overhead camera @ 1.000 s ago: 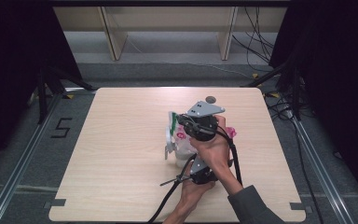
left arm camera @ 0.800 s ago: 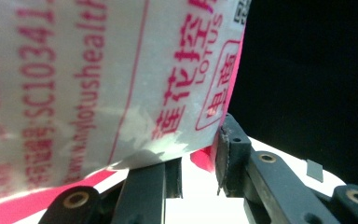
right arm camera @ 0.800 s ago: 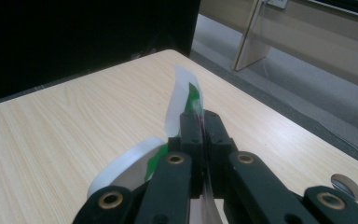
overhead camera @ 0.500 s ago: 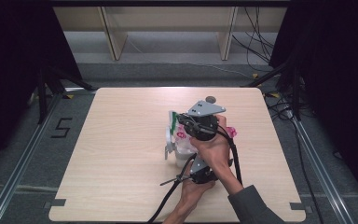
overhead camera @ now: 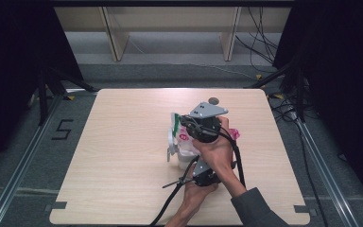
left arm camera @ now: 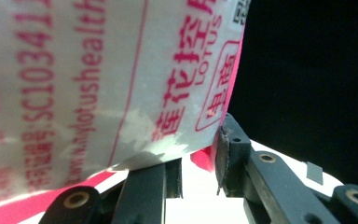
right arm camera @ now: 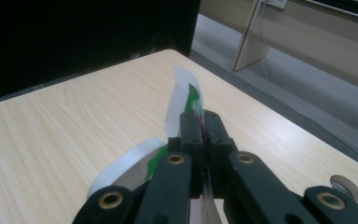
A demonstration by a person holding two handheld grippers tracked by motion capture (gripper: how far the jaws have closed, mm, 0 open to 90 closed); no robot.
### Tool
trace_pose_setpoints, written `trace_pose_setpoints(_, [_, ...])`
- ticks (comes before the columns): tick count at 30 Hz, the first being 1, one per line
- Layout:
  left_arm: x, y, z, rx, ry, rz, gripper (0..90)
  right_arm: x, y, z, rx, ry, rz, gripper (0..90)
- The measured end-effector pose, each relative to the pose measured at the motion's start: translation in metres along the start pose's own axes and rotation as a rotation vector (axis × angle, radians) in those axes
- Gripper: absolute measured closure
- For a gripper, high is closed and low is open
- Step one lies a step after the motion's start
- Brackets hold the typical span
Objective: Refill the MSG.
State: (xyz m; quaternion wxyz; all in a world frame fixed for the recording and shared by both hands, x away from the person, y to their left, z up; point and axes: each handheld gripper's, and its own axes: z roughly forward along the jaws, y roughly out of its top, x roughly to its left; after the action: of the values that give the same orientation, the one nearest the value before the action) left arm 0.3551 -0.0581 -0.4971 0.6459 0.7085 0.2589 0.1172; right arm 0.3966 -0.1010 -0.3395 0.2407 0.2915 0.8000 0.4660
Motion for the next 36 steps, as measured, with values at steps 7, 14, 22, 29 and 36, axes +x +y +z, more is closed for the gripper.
trace_pose_setpoints(7, [0.0001, -0.0001, -0.0001, -0.001, 0.001, -0.006, 74.2, 0.0013, 0.0, 0.0003, 0.001, 0.004, 0.006, 89.7])
trace_pose_setpoints(14, [0.0, -0.0014, 0.0007, -0.004, 0.001, -0.006, 74.2, 0.0016, -0.0013, 0.0009, 0.015, 0.005, 0.011, 89.7])
trace_pose_setpoints(22, [0.0005, -0.0009, 0.0008, -0.003, 0.0, -0.008, 74.3, -0.0008, -0.0017, 0.0004, -0.001, 0.006, 0.014, 89.7])
trace_pose_setpoints(29, [0.0008, -0.0016, 0.0006, -0.002, -0.002, -0.012, 74.3, 0.0013, -0.0016, 0.0025, 0.007, 0.004, 0.011, 89.7])
trace_pose_setpoints(36, [0.0008, -0.0033, 0.0013, -0.002, 0.002, -0.016, 74.1, 0.0021, -0.0031, 0.0029, 0.022, 0.008, 0.003, 89.7])
